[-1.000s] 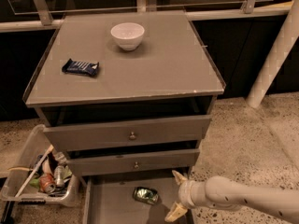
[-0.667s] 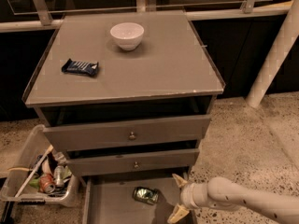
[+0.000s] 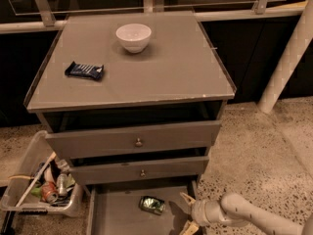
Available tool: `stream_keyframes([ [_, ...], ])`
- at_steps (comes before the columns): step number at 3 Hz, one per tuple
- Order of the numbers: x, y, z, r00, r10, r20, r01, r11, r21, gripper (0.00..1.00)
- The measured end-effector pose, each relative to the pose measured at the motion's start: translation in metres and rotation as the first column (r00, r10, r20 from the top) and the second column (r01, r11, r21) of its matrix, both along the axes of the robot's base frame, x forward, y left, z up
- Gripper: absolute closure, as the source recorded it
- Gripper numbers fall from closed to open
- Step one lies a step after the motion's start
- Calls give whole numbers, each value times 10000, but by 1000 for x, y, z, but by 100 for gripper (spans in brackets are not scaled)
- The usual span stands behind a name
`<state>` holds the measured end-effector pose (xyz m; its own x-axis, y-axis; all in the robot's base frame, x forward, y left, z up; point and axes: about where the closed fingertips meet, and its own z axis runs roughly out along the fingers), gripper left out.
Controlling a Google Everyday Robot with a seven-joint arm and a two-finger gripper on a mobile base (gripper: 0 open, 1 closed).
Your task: Pick green can from bottom drawer and place on counter
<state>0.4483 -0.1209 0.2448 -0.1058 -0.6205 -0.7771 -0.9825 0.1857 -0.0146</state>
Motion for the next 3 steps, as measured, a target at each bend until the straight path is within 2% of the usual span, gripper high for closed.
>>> stream_keyframes([
  [1,26,-17,-6,9989,-402,230,402,9992,-10,0],
  [2,26,-17,-6,9989,-401,230,402,9992,-9,0],
  [3,37,-13,-13,9981,-522,335,516,9985,176,0],
])
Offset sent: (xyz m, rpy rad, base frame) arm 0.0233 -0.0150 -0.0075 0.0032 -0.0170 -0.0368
